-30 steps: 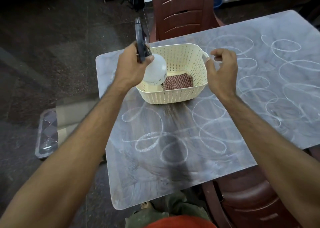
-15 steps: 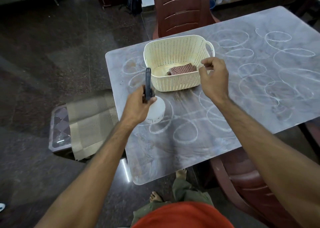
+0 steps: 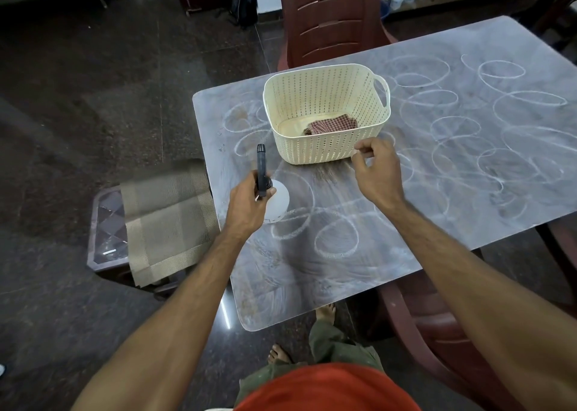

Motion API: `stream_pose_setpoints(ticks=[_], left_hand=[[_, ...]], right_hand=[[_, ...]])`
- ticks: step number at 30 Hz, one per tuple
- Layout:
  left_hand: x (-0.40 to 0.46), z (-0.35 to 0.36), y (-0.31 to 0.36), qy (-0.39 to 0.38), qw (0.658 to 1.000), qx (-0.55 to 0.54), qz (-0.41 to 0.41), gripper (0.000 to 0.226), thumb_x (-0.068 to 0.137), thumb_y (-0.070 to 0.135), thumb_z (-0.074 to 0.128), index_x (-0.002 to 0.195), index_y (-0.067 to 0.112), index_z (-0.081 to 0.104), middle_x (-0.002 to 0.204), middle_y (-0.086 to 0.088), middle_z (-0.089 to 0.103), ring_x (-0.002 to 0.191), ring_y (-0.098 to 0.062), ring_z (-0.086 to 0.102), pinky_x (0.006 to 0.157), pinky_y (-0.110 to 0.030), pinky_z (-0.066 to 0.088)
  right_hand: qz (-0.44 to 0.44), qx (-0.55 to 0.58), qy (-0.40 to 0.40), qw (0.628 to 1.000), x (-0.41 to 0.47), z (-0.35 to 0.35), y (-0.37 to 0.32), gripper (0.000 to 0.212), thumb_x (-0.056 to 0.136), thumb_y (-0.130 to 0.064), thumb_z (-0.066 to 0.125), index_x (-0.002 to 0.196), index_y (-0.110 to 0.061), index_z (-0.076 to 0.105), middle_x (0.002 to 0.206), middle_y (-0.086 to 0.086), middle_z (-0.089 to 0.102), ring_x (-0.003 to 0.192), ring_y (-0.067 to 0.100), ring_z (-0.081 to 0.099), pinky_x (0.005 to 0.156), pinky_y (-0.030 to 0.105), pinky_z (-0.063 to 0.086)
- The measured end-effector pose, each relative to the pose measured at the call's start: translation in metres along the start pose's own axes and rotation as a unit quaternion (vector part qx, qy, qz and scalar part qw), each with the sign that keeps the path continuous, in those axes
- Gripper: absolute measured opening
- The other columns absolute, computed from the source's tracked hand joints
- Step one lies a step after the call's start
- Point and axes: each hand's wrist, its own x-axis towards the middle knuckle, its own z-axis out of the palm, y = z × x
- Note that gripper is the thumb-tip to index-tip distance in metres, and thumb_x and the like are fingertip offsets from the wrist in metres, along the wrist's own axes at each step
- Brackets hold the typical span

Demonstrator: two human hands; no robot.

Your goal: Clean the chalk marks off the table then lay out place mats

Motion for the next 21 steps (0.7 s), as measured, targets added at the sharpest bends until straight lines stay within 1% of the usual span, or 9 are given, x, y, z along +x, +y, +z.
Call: stream_pose_setpoints(ticks=[3, 4, 7, 10, 13, 15, 17, 19, 21], left_hand=[[0.003, 0.001, 0.0, -0.001, 1.0, 0.0, -0.001, 0.022, 0.092, 0.014, 0.067, 0.112, 0.014, 0.059, 0.102, 0.001, 0.067, 0.1, -0.021, 0.062, 0.091, -0.037, 0.05], [0.005, 0.001, 0.0, 0.0, 1.0, 0.001, -0.002, 0.022, 0.092, 0.015, 0.067, 0.112, 0.014, 0.059, 0.1, 0.004, 0.066, 0.099, -0.019, 0.062, 0.091, -0.035, 0.05], [0.007, -0.001, 0.001, -0.005, 1.0, 0.007, -0.002, 0.021, 0.092, 0.016, 0.067, 0.111, 0.015, 0.059, 0.095, 0.011, 0.064, 0.096, -0.015, 0.061, 0.087, -0.028, 0.048], [0.008, -0.004, 0.004, -0.016, 1.0, 0.011, 0.004, 0.026, 0.09, 0.017, 0.069, 0.114, 0.014, 0.057, 0.1, 0.009, 0.064, 0.098, -0.014, 0.061, 0.085, -0.019, 0.044], [0.008, -0.007, 0.008, -0.046, 0.999, 0.011, 0.0, 0.033, 0.087, 0.025, 0.073, 0.112, 0.019, 0.052, 0.106, 0.009, 0.062, 0.1, -0.011, 0.058, 0.093, -0.025, 0.042], [0.009, -0.01, 0.012, -0.055, 0.998, 0.0, -0.016, 0.038, 0.085, 0.035, 0.074, 0.113, 0.022, 0.051, 0.11, 0.008, 0.062, 0.107, -0.01, 0.057, 0.098, -0.027, 0.04], [0.012, -0.011, 0.015, -0.051, 0.998, -0.011, -0.031, 0.045, 0.085, 0.046, 0.07, 0.118, 0.021, 0.052, 0.114, 0.008, 0.062, 0.113, -0.011, 0.055, 0.1, -0.027, 0.038], [0.015, -0.011, 0.017, -0.04, 0.998, -0.014, -0.046, 0.046, 0.087, 0.056, 0.063, 0.117, 0.022, 0.055, 0.115, 0.008, 0.063, 0.114, -0.013, 0.056, 0.099, -0.028, 0.038], [0.018, -0.011, 0.017, -0.023, 0.998, -0.023, -0.059, 0.042, 0.087, 0.062, 0.057, 0.107, 0.026, 0.057, 0.11, 0.007, 0.067, 0.109, -0.015, 0.06, 0.098, -0.033, 0.043]], right_hand=[[-0.003, -0.002, -0.009, 1.0, 0.009, 0.003, 0.0, 0.017, 0.091, -0.009, 0.059, 0.107, -0.007, 0.066, 0.11, 0.007, 0.06, 0.093, 0.013, 0.059, 0.075, 0.005, 0.04], [-0.008, -0.003, -0.012, 1.0, 0.013, 0.003, -0.001, 0.017, 0.091, -0.009, 0.059, 0.106, -0.007, 0.066, 0.109, 0.006, 0.061, 0.094, 0.013, 0.059, 0.076, 0.007, 0.041], [-0.033, -0.007, -0.014, 0.999, 0.027, 0.006, -0.005, 0.014, 0.09, -0.009, 0.06, 0.103, -0.008, 0.067, 0.105, 0.006, 0.063, 0.093, 0.014, 0.06, 0.082, 0.021, 0.048], [-0.056, -0.014, -0.019, 0.998, 0.051, 0.009, -0.01, 0.012, 0.092, -0.013, 0.06, 0.102, -0.01, 0.066, 0.102, 0.004, 0.065, 0.089, 0.013, 0.06, 0.083, 0.023, 0.048], [-0.058, -0.021, -0.045, 0.997, 0.083, 0.016, -0.015, 0.011, 0.092, -0.017, 0.06, 0.1, -0.013, 0.066, 0.098, 0.002, 0.067, 0.085, 0.011, 0.059, 0.078, 0.022, 0.047], [-0.037, -0.047, -0.096, 0.994, 0.11, 0.024, -0.015, 0.011, 0.09, -0.02, 0.063, 0.099, -0.015, 0.066, 0.094, 0.001, 0.067, 0.084, 0.014, 0.06, 0.079, 0.027, 0.049], [-0.018, -0.097, -0.181, 0.978, 0.136, 0.035, -0.012, 0.015, 0.087, -0.022, 0.068, 0.101, -0.015, 0.066, 0.097, 0.002, 0.066, 0.089, 0.018, 0.061, 0.082, 0.031, 0.05], [-0.017, -0.162, -0.266, 0.95, 0.157, 0.048, -0.007, 0.021, 0.084, -0.021, 0.073, 0.102, -0.014, 0.066, 0.104, 0.004, 0.064, 0.093, 0.02, 0.06, 0.079, 0.03, 0.048], [-0.037, -0.233, -0.331, 0.914, 0.171, 0.062, -0.002, 0.025, 0.08, -0.017, 0.075, 0.102, -0.01, 0.066, 0.109, 0.006, 0.062, 0.1, 0.025, 0.06, 0.078, 0.027, 0.045]])
